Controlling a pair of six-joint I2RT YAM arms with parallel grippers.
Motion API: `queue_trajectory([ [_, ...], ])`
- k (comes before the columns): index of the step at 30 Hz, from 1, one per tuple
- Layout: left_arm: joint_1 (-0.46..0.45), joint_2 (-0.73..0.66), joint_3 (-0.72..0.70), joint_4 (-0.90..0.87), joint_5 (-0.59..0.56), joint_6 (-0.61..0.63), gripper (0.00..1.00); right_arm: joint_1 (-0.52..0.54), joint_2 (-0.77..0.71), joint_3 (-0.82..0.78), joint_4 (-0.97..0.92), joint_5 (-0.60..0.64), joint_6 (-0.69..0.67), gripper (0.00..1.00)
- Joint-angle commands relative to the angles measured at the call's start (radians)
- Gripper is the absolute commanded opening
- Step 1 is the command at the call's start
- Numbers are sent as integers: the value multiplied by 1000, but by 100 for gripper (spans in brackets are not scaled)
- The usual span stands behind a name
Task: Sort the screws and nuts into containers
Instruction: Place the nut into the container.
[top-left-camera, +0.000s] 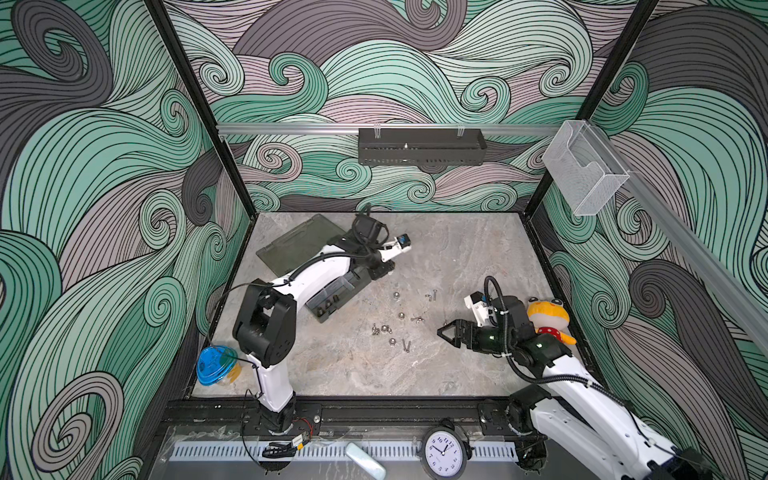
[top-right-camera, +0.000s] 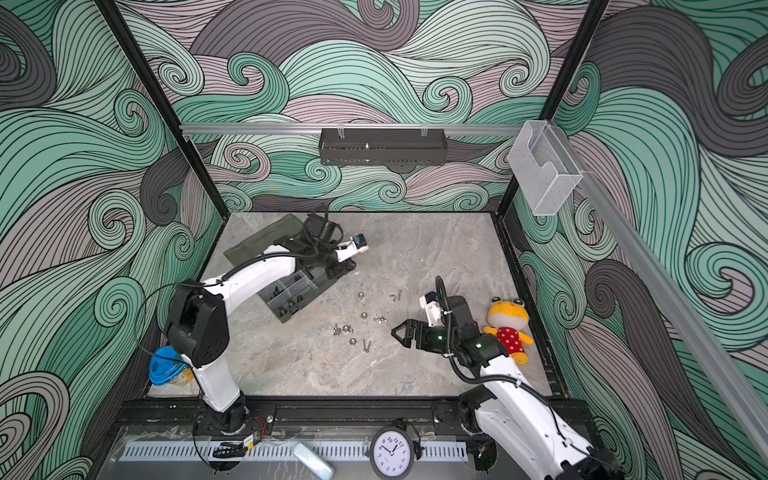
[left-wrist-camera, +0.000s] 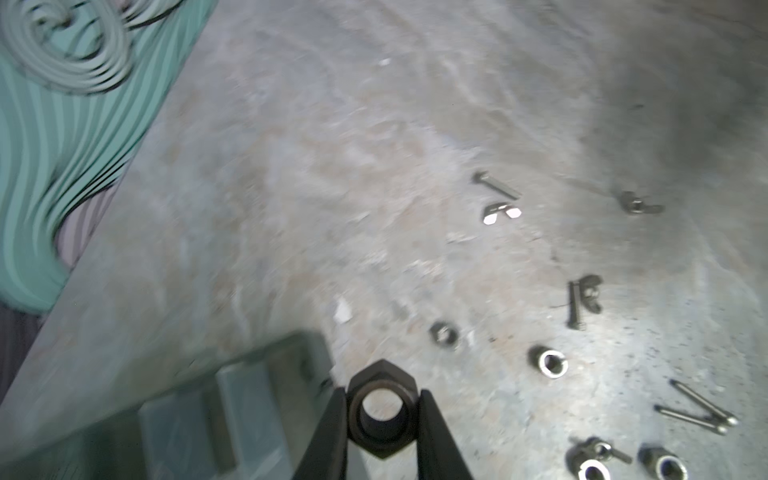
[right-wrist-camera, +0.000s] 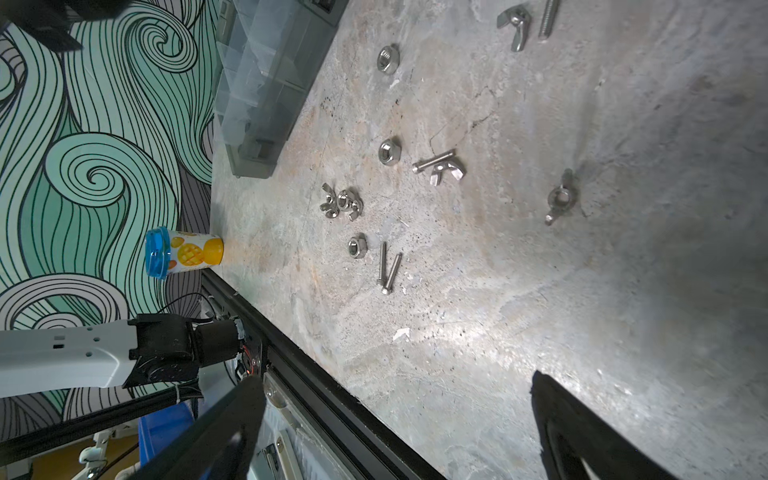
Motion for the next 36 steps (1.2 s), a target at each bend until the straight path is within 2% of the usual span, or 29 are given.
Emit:
queue_trajectory([
  [1, 87, -56, -51, -148, -141, -92, 21, 42, 64, 64, 107, -5, -31, 100],
  [6, 248, -172, -191, -114, -163, -197, 22, 117, 165, 120, 165, 21, -21, 100],
  [11, 316, -147, -246, -136, -192, -251, 22, 169, 207, 136, 186, 50, -1, 100],
  [18, 345, -86, -242, -105, -177, -277, 23, 174, 183, 94, 188, 78, 22, 99],
  [23, 344, -90, -272, -75, -198, -281, 31, 173, 169, 79, 186, 94, 30, 100],
  [31, 340, -110, -289, -53, -199, -286, 37, 173, 193, 93, 183, 85, 21, 100],
  [33, 340, -124, -296, -42, -176, -276, 37, 173, 189, 90, 182, 88, 22, 100],
  [36, 328, -169, -320, 7, -70, -237, 37, 173, 185, 81, 184, 91, 23, 100],
])
